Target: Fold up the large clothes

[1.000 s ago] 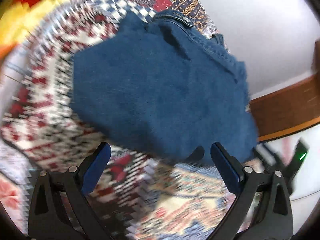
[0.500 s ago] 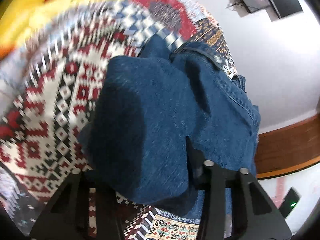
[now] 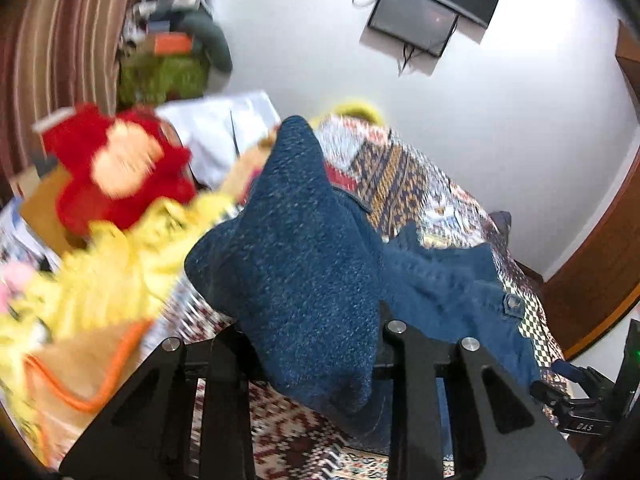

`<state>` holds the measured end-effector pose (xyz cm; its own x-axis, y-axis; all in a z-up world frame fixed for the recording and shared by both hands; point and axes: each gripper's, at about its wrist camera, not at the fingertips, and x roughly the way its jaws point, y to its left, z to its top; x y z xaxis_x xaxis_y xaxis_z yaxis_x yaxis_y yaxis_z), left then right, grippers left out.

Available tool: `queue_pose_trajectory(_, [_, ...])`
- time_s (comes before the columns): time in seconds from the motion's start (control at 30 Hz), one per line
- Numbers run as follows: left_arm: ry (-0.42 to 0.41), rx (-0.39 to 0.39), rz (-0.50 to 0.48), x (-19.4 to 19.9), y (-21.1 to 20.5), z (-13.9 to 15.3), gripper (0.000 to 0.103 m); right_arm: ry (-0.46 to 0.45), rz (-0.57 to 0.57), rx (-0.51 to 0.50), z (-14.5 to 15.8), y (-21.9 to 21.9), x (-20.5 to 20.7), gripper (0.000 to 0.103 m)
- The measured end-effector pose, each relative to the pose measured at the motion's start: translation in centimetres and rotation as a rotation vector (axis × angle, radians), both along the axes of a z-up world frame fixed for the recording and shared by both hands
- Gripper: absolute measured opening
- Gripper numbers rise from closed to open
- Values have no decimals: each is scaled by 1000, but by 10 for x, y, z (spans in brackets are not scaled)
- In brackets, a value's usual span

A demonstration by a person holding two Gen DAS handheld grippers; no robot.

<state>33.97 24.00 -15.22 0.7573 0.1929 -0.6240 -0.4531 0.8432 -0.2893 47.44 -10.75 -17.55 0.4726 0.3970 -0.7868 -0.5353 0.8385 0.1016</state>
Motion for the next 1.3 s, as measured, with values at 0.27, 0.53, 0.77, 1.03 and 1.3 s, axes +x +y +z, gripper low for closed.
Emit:
queue_pose_trajectory(0.27, [21, 194, -24, -10, -13, 24, 29, 118, 198, -81, -53, 103, -26, 95])
queue_pose_trajectory(0.53, [-16, 347, -149, 17, -75, 47, 28, 166, 92, -28, -34, 52, -16, 94])
queue_pose_trajectory(0.77, [-81, 483, -381, 39, -177, 64, 28, 60, -174, -22, 11, -76, -4, 94])
queue_pose_trajectory(1.03, [74, 545, -704, 49, -290, 3, 28, 6, -334, -36, 42, -169, -32, 94])
queue_pose_trajectory(1.3, [254, 631, -782, 31, -316, -47, 29, -4, -333, -56, 39, -180, -56, 94])
